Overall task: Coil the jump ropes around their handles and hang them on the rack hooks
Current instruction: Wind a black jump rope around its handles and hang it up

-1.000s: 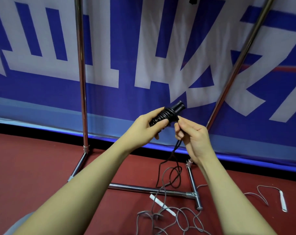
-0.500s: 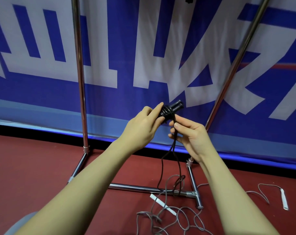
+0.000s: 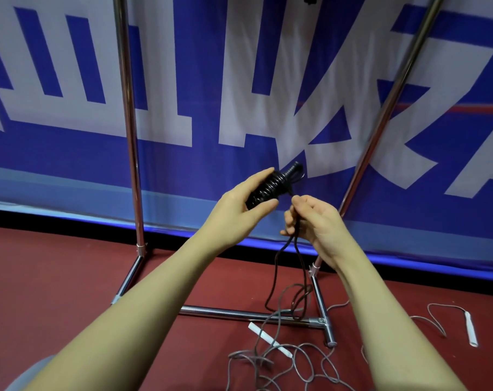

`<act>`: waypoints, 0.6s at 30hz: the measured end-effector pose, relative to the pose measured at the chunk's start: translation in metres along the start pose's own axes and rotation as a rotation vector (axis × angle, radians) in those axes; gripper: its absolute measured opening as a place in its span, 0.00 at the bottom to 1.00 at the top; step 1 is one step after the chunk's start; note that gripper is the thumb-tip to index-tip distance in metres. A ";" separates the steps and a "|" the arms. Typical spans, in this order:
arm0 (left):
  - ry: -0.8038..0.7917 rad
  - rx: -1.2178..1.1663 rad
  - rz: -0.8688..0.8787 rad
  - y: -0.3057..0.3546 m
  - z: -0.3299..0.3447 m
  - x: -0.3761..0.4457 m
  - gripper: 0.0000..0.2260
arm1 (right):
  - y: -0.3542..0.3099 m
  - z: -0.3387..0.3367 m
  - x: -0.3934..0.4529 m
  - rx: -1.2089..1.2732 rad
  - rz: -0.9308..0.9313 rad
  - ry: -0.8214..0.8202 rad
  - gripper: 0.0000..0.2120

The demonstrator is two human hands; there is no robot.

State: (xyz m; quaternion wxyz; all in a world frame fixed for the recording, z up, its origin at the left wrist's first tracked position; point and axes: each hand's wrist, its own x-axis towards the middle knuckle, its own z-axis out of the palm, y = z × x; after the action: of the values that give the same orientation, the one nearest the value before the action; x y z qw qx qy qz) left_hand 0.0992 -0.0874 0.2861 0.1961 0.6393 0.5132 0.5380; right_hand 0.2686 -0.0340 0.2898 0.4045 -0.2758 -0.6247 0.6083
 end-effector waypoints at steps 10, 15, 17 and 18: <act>-0.140 -0.222 -0.088 0.013 -0.007 0.000 0.18 | 0.005 -0.002 0.004 0.131 -0.029 -0.047 0.13; -0.097 -0.056 -0.051 0.009 -0.007 0.004 0.21 | 0.001 0.004 0.002 0.232 -0.048 0.012 0.09; 0.035 0.094 0.086 0.008 -0.004 0.004 0.22 | 0.000 0.006 0.001 0.239 -0.063 0.037 0.15; 0.093 0.217 0.147 0.007 -0.002 0.003 0.22 | -0.002 0.007 0.000 0.241 -0.063 0.047 0.17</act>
State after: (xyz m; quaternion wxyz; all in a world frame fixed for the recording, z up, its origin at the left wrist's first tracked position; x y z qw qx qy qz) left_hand 0.0999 -0.0883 0.2940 0.0619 0.6671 0.5286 0.5213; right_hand 0.2631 -0.0377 0.2925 0.4681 -0.2198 -0.5457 0.6594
